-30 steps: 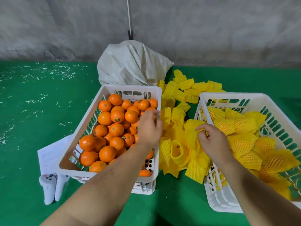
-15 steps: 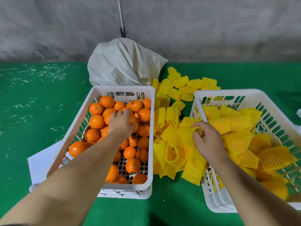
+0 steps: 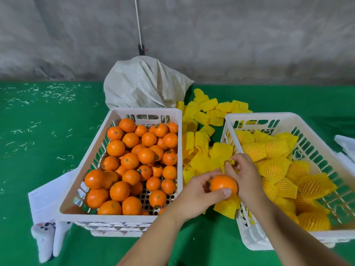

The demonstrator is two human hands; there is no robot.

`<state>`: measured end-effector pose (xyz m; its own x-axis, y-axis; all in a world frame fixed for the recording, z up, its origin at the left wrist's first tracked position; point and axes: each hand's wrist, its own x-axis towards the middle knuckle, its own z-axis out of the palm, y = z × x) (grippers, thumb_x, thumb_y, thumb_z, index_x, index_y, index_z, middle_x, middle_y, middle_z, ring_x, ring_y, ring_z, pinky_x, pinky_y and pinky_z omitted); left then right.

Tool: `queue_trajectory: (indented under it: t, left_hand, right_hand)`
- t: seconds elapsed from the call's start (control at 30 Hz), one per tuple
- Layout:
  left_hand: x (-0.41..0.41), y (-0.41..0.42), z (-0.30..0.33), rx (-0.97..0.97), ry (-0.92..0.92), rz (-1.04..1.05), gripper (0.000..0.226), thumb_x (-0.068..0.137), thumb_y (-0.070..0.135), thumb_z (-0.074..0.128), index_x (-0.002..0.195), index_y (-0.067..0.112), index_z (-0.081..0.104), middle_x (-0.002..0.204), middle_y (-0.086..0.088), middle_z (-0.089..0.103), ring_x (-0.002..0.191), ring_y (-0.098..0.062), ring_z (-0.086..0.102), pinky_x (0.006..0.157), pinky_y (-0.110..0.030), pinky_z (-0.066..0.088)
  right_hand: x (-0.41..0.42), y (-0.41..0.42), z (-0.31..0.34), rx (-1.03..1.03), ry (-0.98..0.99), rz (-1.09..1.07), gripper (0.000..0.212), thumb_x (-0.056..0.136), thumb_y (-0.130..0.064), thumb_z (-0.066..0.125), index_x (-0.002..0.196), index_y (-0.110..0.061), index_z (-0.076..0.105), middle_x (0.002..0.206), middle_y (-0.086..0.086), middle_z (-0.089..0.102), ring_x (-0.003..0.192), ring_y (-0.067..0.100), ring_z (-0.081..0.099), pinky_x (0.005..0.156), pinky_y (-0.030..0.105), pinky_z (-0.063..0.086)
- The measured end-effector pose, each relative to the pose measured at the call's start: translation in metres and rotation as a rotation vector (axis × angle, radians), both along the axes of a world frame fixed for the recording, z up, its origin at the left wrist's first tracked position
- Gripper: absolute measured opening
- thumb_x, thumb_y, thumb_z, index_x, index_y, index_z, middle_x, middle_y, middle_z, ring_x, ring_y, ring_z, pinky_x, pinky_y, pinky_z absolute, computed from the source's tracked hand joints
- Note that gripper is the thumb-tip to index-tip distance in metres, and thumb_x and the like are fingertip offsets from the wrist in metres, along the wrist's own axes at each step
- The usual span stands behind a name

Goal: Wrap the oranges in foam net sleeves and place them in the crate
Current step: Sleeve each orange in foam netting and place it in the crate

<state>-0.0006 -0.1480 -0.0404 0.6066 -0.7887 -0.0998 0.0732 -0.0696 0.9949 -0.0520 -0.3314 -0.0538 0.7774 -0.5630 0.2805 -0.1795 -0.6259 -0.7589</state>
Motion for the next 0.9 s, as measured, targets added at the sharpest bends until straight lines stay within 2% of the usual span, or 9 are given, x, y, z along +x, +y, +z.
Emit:
queue_trajectory:
  t: [0.1, 0.2, 0.27, 0.4, 0.47, 0.63, 0.73, 0.83, 0.9]
  left_hand:
    - [0.005, 0.001, 0.005, -0.053, 0.104, -0.016, 0.057, 0.082, 0.050, 0.078, 0.132, 0.025, 0.071, 0.141, -0.008, 0.065, 0.126, -0.021, 0.064, 0.100, -0.037, 0.055]
    - [0.009, 0.001, 0.006, -0.120, 0.255, 0.057, 0.052, 0.082, 0.050, 0.076, 0.124, 0.020, 0.075, 0.126, -0.009, 0.074, 0.111, -0.020, 0.070, 0.087, -0.033, 0.057]
    - [0.009, 0.000, 0.005, -0.138, 0.257, 0.114, 0.048, 0.083, 0.050, 0.077, 0.122, 0.022, 0.077, 0.125, -0.007, 0.075, 0.112, -0.020, 0.070, 0.088, -0.034, 0.057]
    - [0.008, -0.003, 0.002, -0.157, 0.173, 0.213, 0.057, 0.080, 0.054, 0.082, 0.130, 0.028, 0.070, 0.126, -0.002, 0.074, 0.116, -0.018, 0.070, 0.093, -0.029, 0.056]
    - [0.009, -0.003, 0.002, -0.163, 0.119, 0.245, 0.058, 0.075, 0.058, 0.086, 0.127, 0.044, 0.064, 0.128, 0.002, 0.069, 0.111, -0.010, 0.070, 0.089, -0.024, 0.056]
    - [0.012, -0.001, 0.000, -0.211, 0.158, 0.260, 0.072, 0.078, 0.053, 0.084, 0.138, 0.061, 0.046, 0.142, 0.002, 0.054, 0.114, -0.006, 0.069, 0.089, -0.022, 0.056]
    - [0.016, -0.001, -0.004, -0.247, 0.304, 0.111, 0.079, 0.075, 0.039, 0.077, 0.147, 0.052, 0.046, 0.144, -0.008, 0.059, 0.120, -0.022, 0.063, 0.094, -0.034, 0.049]
    - [0.016, -0.002, -0.007, -0.198, 0.239, 0.060, 0.074, 0.077, 0.035, 0.070, 0.146, 0.049, 0.047, 0.133, 0.005, 0.067, 0.115, -0.015, 0.063, 0.090, -0.028, 0.050]
    - [0.012, -0.002, -0.008, -0.224, 0.181, 0.088, 0.070, 0.086, 0.033, 0.076, 0.148, 0.041, 0.045, 0.131, 0.009, 0.069, 0.121, -0.011, 0.065, 0.096, -0.025, 0.053]
  right_hand:
    - [-0.001, 0.021, 0.001, 0.228, -0.050, -0.024, 0.031, 0.097, -0.014, 0.069, 0.082, -0.035, 0.051, 0.071, -0.016, 0.055, 0.068, -0.005, 0.058, 0.071, 0.023, 0.053]
    - [-0.001, 0.031, 0.011, 0.351, -0.047, -0.004, 0.029, 0.097, -0.008, 0.067, 0.088, -0.036, 0.062, 0.085, -0.009, 0.064, 0.085, 0.000, 0.068, 0.076, 0.028, 0.056]
    - [-0.001, 0.030, 0.019, 0.368, -0.088, -0.053, 0.023, 0.096, -0.018, 0.071, 0.088, -0.038, 0.065, 0.086, -0.012, 0.069, 0.082, 0.000, 0.066, 0.067, 0.023, 0.049]
    - [-0.008, 0.035, 0.028, 0.460, -0.153, -0.067, 0.018, 0.098, -0.015, 0.066, 0.098, -0.033, 0.063, 0.099, 0.000, 0.070, 0.092, 0.019, 0.068, 0.070, 0.034, 0.053]
    - [-0.012, 0.041, 0.033, 0.442, -0.160, -0.048, 0.021, 0.097, -0.015, 0.068, 0.101, -0.035, 0.064, 0.099, -0.007, 0.071, 0.093, 0.007, 0.068, 0.073, 0.027, 0.053]
    - [-0.019, 0.062, 0.039, 0.349, -0.123, 0.061, 0.014, 0.094, -0.031, 0.064, 0.106, -0.030, 0.070, 0.066, -0.022, 0.063, 0.057, -0.002, 0.057, 0.050, 0.011, 0.039]
    - [-0.018, 0.064, 0.042, 0.267, -0.138, 0.039, 0.018, 0.097, -0.032, 0.062, 0.113, -0.027, 0.067, 0.083, -0.015, 0.065, 0.073, 0.002, 0.062, 0.060, 0.017, 0.046]
    - [-0.019, 0.056, 0.049, 0.112, -0.104, 0.015, 0.017, 0.102, -0.018, 0.061, 0.117, -0.018, 0.068, 0.103, -0.006, 0.061, 0.091, 0.014, 0.062, 0.079, 0.041, 0.056]
    - [-0.022, 0.051, 0.056, 0.022, -0.092, 0.062, 0.017, 0.101, -0.016, 0.061, 0.116, -0.016, 0.069, 0.102, -0.016, 0.056, 0.085, 0.008, 0.059, 0.077, 0.037, 0.055]
